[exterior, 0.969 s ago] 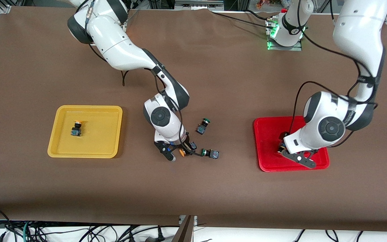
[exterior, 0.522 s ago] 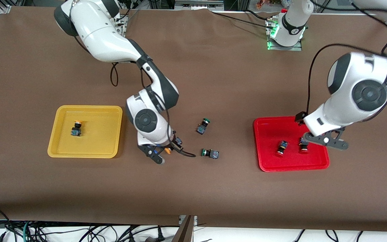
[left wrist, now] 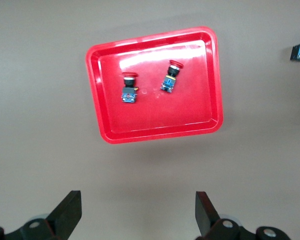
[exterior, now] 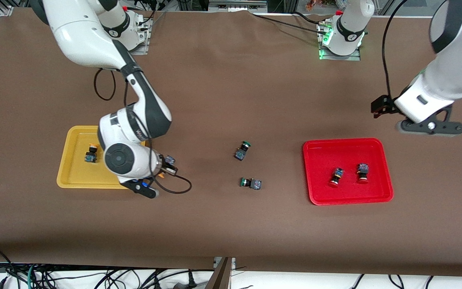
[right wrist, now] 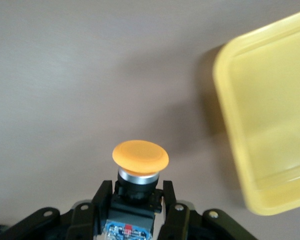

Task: Place red and yellow buttons in trays
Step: 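Lower the yellow button into the yellow tray while the left gripper withdraws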

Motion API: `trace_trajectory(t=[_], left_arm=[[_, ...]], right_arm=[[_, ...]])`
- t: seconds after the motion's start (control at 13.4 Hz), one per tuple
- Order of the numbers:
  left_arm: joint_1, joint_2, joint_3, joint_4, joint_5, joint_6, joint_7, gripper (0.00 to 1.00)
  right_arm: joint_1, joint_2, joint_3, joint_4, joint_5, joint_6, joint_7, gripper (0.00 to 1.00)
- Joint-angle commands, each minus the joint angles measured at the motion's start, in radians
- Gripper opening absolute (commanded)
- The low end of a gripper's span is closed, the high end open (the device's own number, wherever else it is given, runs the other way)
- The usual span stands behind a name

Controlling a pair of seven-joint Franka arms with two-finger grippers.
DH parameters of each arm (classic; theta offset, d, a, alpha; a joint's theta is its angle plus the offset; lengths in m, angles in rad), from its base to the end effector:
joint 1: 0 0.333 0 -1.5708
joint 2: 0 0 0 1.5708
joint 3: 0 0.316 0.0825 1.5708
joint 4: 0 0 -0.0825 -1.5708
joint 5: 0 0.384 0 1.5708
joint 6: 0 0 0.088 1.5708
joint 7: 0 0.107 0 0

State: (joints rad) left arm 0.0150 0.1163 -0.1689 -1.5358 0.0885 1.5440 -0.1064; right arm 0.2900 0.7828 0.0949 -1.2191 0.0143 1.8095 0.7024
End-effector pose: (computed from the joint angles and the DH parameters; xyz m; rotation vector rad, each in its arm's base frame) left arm 0.5790 -0.0746 0.5736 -3.0549 0.0760 0.1477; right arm 0.6832 0.2592 0.2933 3.0528 -0.5293 -0.3182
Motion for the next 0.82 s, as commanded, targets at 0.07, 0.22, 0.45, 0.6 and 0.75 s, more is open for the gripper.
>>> trace_trajectory(t=[0.07, 0.22, 0.45, 0.6, 0.75], left_arm=[[0.014, -0.055, 0.046, -0.013, -0.049, -0.016, 0.002, 1.00], [0.016, -0.090, 0.080, -0.036, -0.082, -0.016, 0.004, 1.00], [0.002, -0.171, 0.106, -0.151, -0.095, 0.043, 0.019, 1.00], [0.003, -0.236, 0.124, -0.243, -0.096, 0.085, 0.034, 1.00], [0.005, -0.230, 0.126, -0.241, -0.096, 0.082, 0.036, 1.00]], right_arm=[[-0.098, -0.172, 0.009, -0.273, -0.013, 0.014, -0.226, 0.00], [-0.153, -0.214, 0.000, -0.367, -0.016, 0.030, -0.344, 0.00], [-0.186, -0.237, -0.056, -0.470, -0.016, 0.100, -0.519, 0.00], [-0.202, -0.237, -0.079, -0.543, -0.010, 0.189, -0.618, 0.00], [-0.207, -0.234, -0.089, -0.597, -0.011, 0.269, -0.643, 0.00]])
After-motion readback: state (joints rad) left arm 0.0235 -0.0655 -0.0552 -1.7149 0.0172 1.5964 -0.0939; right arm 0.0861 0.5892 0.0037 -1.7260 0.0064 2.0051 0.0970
